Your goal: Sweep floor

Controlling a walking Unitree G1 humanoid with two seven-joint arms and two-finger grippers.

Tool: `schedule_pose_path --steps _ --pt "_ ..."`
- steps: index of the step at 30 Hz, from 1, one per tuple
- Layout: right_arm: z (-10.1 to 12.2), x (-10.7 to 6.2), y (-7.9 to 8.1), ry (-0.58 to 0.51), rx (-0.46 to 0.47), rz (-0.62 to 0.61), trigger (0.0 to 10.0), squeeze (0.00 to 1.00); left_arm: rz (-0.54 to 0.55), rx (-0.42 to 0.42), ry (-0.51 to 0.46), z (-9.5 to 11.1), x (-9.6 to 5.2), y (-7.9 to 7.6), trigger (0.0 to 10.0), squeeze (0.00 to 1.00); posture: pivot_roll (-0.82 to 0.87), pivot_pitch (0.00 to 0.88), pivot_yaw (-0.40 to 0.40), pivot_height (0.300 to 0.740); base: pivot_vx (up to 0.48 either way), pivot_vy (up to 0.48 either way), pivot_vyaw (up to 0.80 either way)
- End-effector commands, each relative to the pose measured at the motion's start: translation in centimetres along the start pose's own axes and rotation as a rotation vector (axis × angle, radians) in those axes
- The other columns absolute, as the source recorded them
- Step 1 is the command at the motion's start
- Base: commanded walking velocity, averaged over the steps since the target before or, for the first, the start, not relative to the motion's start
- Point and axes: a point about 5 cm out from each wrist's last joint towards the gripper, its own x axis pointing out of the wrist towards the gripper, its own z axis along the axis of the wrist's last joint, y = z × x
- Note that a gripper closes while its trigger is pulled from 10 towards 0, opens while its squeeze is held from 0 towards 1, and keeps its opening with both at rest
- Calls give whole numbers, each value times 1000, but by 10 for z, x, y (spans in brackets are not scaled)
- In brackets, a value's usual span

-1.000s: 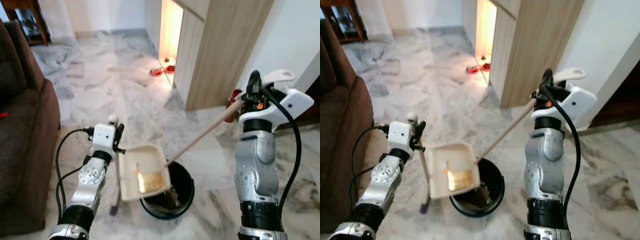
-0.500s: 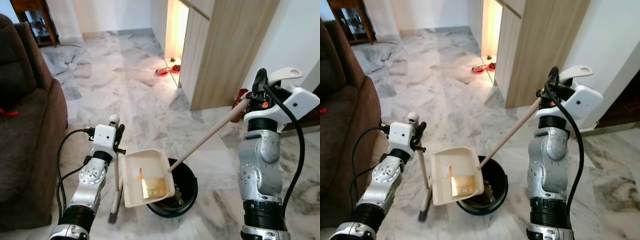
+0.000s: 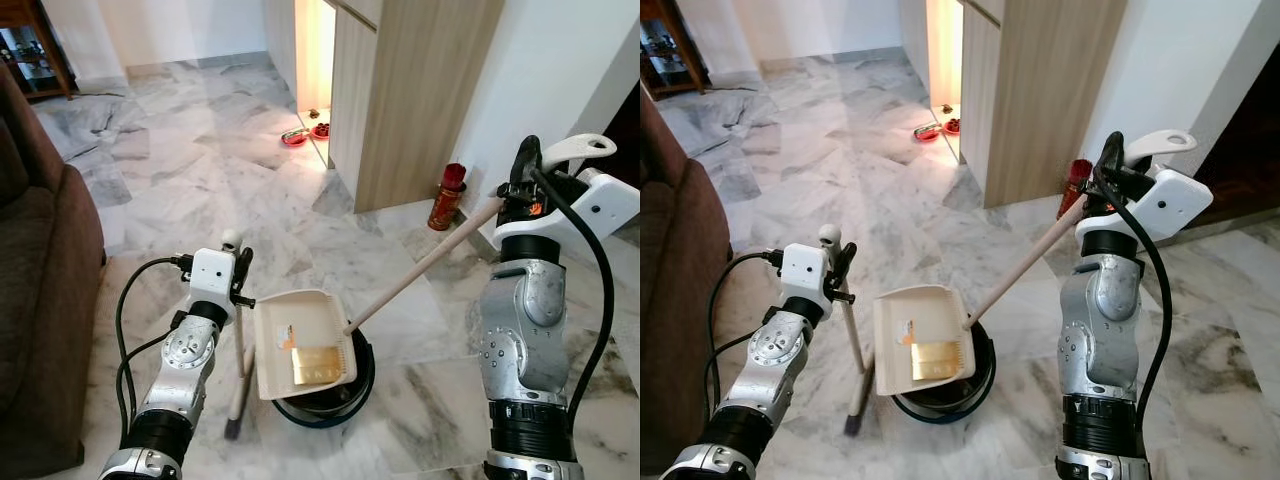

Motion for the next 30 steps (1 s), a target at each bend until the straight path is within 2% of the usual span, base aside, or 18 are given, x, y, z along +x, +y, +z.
schedule_pose_path --steps 1,13,24,30 --pt "19 5 6 -93 30 16 10000 0 1 9 -56 12 5 1 10000 0 127 18 -9 740 0 0 -669" --pt "20 6 7 -101 30 16 10000 0 1 9 -59 13 6 1 10000 0 126 19 -9 740 20 0 0" --pt "18 6 7 -91 31 18 10000 0 0 9 -59 13 6 0 10000 0 125 21 -12 740 271 0 0" --pt "18 5 8 -91 33 23 10000 0 2 9 -59 13 6 0 10000 0 126 22 -12 740 320 0 -444"
